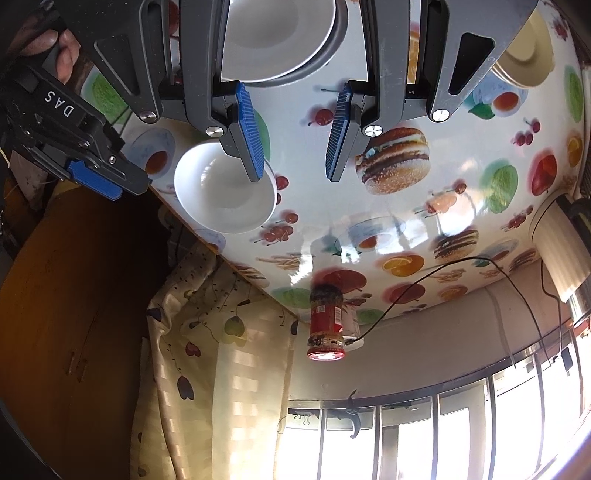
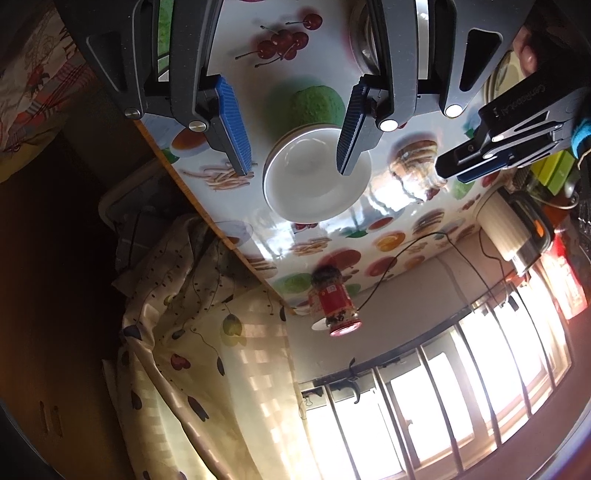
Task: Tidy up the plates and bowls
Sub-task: 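Move both tools toward the remaining white bowl with blue rim, then grasp the white bowl rim with the left tool while the right tool grips it too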
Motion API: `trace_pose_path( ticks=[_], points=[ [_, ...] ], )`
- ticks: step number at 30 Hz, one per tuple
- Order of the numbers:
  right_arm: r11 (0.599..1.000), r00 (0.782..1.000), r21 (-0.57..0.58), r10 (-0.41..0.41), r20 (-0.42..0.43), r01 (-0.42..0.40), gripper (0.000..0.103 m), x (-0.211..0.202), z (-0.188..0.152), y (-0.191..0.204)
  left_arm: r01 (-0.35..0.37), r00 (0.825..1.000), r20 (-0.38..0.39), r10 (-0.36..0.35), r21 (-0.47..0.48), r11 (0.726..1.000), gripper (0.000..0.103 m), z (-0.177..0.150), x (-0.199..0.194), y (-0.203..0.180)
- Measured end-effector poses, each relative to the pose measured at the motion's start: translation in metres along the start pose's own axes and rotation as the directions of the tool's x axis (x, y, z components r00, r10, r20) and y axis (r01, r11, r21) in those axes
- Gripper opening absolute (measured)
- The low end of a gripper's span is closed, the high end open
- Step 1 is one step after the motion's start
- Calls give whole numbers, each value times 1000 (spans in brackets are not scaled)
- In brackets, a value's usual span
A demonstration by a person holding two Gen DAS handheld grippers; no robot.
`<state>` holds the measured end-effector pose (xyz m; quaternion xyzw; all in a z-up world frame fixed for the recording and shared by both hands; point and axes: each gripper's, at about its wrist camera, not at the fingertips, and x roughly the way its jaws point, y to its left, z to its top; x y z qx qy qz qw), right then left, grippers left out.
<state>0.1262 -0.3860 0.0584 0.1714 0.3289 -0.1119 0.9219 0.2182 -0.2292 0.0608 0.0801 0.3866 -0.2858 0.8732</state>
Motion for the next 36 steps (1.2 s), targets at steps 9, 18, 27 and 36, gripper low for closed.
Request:
trace_pose_path(
  ticks=[9, 18, 27, 36],
  points=[
    [1000, 1000, 10, -14, -5, 14, 48, 12, 9, -11, 0, 1000, -13, 0, 13, 1000, 36, 8, 12, -2],
    [999, 999, 16, -30, -22, 30, 48, 27, 12, -17, -17, 1000, -19, 17, 38, 999, 36, 16, 26, -7],
    [998, 998, 26, -48, -44, 49, 49, 46, 16, -26, 13, 997, -74, -11, 29, 1000, 36, 24, 52, -3],
    [999, 996, 7, -51, -74, 52, 49, 69, 17, -26, 21, 990, -137, -17, 26, 999, 36, 24, 75, -2]
  ],
)
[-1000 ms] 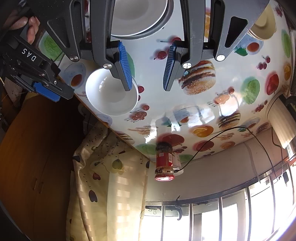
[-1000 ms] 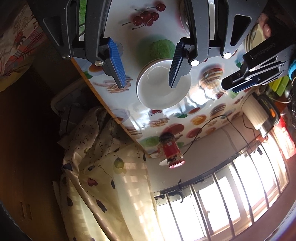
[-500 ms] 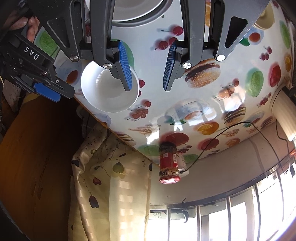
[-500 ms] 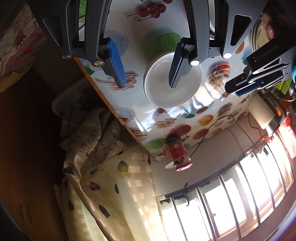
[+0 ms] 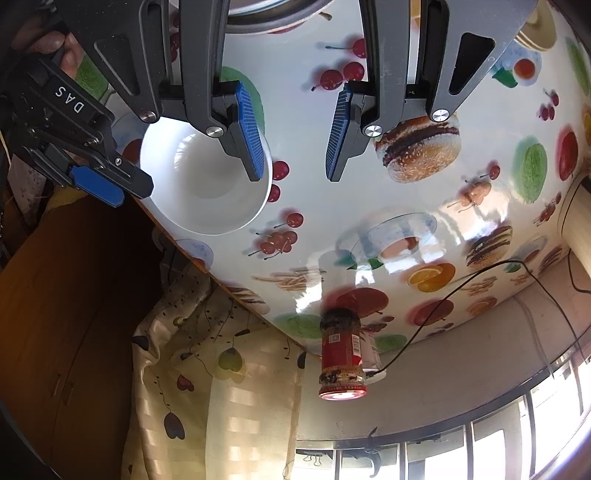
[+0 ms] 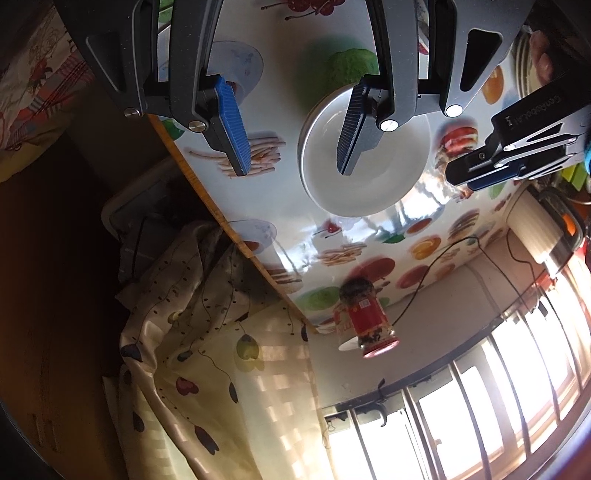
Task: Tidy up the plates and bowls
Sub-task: 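Grasp the white bowl rim with the left tool while the right tool grips it too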
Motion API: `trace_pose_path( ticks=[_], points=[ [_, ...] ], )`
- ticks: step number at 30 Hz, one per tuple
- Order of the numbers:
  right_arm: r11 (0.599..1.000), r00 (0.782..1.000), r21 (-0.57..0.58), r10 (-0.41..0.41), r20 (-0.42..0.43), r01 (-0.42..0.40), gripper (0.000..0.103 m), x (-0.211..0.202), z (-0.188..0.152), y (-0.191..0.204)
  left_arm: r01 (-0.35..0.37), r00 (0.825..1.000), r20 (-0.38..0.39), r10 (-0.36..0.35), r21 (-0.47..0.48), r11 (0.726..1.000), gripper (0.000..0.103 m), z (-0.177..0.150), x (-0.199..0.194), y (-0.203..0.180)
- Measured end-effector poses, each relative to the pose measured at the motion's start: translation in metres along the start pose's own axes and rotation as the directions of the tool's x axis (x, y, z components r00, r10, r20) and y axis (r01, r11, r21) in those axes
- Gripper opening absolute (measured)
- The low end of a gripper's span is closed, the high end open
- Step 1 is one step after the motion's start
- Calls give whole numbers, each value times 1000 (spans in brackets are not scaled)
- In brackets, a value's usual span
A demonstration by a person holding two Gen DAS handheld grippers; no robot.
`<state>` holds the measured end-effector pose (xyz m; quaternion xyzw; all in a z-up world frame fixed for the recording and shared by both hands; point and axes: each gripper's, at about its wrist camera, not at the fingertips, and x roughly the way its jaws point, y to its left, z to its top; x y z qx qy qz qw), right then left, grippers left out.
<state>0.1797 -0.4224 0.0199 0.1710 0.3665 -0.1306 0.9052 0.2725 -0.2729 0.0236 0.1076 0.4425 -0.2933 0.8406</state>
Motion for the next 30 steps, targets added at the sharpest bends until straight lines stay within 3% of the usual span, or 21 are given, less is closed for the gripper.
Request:
trace_pose_path(
  ticks=[9, 17, 30],
  points=[
    [1000, 1000, -22, -1, -21, 0, 47, 17, -2, 1, 14, 999, -47, -13, 41, 999, 36, 0, 16, -10],
    [1000, 999, -17, 13, -36, -14, 34, 26, -2, 0, 11, 999, -53, -9, 33, 999, 36, 1, 19, -10],
    [999, 999, -20, 25, -36, -26, 15, 29, -2, 2, 30, 997, -72, -28, 32, 999, 16, 0, 24, -11]
  ],
)
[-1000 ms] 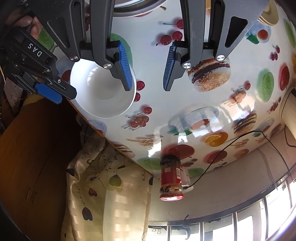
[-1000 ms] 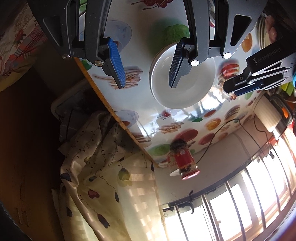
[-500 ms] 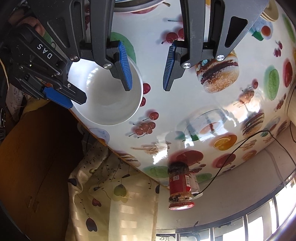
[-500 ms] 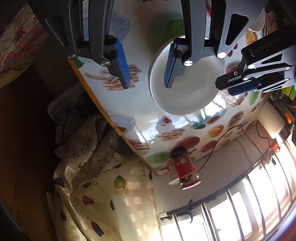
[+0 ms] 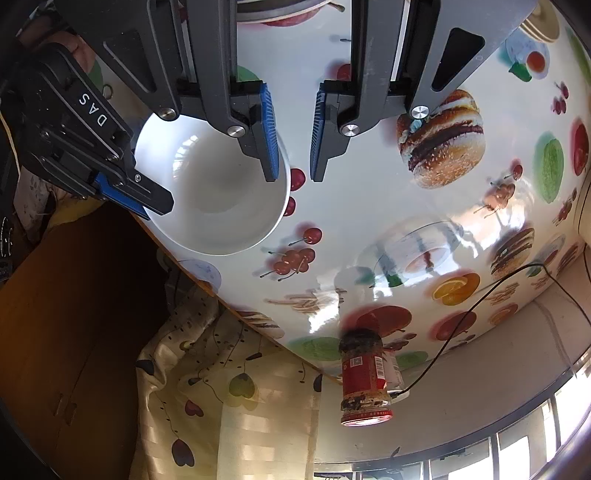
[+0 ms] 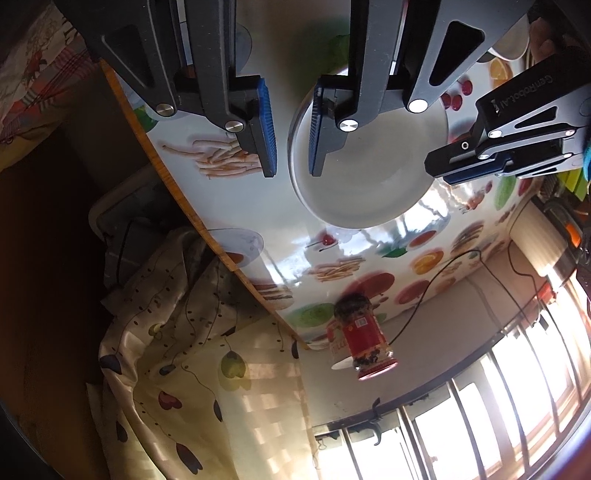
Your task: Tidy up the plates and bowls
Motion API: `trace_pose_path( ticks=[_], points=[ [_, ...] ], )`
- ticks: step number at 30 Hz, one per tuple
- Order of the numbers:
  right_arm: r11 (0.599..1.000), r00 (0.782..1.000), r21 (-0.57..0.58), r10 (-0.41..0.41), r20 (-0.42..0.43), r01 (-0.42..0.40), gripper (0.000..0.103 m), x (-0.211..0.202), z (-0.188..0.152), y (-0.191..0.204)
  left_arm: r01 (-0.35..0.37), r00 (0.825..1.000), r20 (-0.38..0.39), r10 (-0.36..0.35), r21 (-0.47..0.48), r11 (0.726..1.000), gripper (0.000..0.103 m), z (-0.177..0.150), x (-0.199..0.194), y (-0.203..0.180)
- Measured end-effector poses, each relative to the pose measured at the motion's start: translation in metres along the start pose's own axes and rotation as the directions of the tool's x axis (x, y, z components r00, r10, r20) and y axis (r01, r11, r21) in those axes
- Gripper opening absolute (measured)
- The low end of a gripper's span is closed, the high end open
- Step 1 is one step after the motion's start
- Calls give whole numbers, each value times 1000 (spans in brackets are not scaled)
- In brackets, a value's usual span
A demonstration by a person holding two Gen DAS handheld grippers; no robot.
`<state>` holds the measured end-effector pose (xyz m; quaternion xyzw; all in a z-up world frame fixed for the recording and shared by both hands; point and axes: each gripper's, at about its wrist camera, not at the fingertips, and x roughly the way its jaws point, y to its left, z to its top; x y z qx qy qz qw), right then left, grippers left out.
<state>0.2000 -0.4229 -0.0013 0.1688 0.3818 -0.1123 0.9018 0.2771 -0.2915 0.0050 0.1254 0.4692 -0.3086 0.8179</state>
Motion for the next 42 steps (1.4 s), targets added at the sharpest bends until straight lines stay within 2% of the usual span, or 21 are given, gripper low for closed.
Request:
trace_pose_path(
  ticks=[3, 16, 21, 42],
  points=[
    [1000, 1000, -1, 2, 1, -2, 13, 1, 0, 0, -1, 1000, 1, 1, 9, 1000, 13, 0, 0, -2],
    [1000, 1000, -2, 4, 1, -4, 12, 1, 0, 1, -1, 1000, 1, 1, 11, 1000, 12, 0, 1, -1],
    [1000, 1000, -6, 2, 4, -2, 10, 1, -1, 3, -1, 1000, 1, 1, 22, 1000, 7, 1, 2, -4],
    [1000, 1000, -2, 7, 4, -7, 10, 0, 0, 3, -7, 1000, 2, 7, 17, 1000, 6, 0, 1, -3]
  ],
)
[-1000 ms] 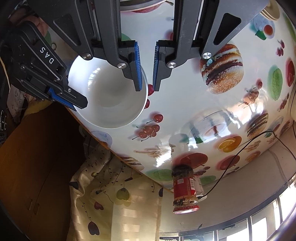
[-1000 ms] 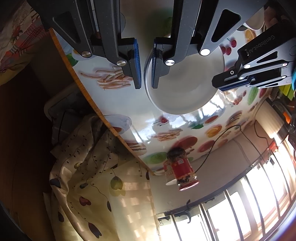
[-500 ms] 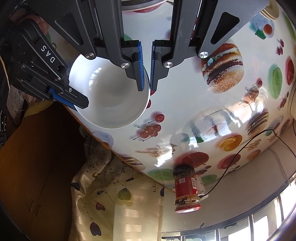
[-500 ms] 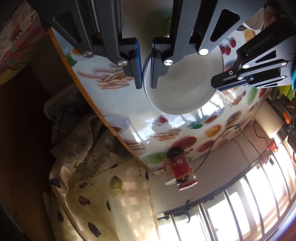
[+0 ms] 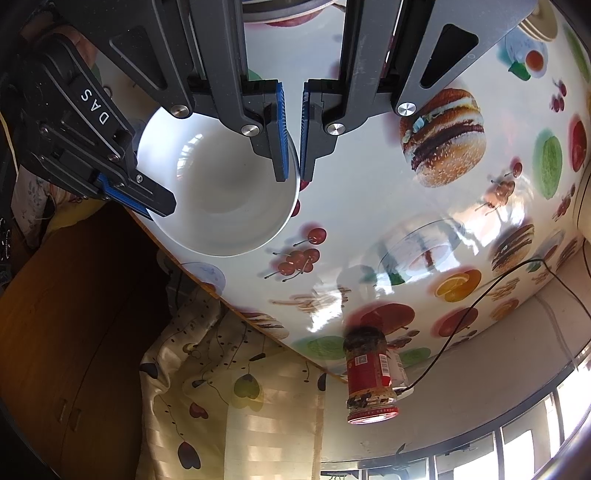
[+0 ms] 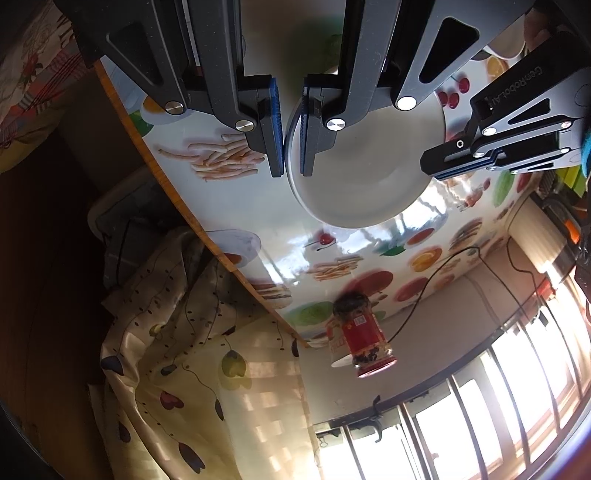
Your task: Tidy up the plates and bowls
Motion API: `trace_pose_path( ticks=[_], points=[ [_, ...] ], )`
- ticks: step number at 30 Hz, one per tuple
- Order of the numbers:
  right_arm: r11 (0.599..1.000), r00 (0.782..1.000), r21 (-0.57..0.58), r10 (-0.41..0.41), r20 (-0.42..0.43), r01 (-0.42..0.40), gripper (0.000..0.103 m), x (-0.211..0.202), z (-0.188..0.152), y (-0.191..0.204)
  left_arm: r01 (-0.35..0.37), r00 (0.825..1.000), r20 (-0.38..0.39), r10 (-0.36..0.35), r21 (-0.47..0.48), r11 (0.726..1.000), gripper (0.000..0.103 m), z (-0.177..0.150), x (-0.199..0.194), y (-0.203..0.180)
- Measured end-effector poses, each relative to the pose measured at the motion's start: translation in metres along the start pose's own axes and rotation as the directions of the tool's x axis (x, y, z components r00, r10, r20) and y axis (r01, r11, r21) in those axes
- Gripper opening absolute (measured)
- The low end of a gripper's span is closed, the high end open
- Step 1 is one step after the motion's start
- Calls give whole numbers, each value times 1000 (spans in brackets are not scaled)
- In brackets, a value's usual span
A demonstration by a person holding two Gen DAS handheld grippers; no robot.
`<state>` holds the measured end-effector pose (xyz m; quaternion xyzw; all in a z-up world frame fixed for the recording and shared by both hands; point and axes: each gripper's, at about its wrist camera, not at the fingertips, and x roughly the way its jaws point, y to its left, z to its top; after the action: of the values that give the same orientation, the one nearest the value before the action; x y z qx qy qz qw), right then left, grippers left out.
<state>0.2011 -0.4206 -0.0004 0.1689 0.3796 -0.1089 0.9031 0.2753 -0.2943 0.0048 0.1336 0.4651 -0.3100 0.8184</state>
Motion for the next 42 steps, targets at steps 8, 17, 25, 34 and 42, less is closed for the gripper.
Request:
trace_pose_path(
  ticks=[8, 17, 25, 34, 42],
  points=[
    [1000, 1000, 4, -1, 3, 1, 10, -3, 1, 0, 2, 1000, 7, -2, -7, 1000, 6, -2, -4, 1],
    [1000, 1000, 8, 3, 18, -3, 10, -10, 2, -2, 1, 1000, 18, -1, -10, 1000, 6, -3, -9, -1],
    [1000, 999, 13, 9, 34, -9, 10, -20, 1, 0, 6, 1000, 23, -6, -16, 1000, 6, -5, -15, -1],
    [1000, 998, 12, 22, 55, -23, 10, -37, -3, 5, 12, 999, 47, -10, -30, 999, 6, -10, -31, -2],
    [999, 996, 1, 34, 80, -34, 10, -58, -7, 10, 16, 998, 70, -12, -48, 999, 6, -19, -48, -3]
  ],
)
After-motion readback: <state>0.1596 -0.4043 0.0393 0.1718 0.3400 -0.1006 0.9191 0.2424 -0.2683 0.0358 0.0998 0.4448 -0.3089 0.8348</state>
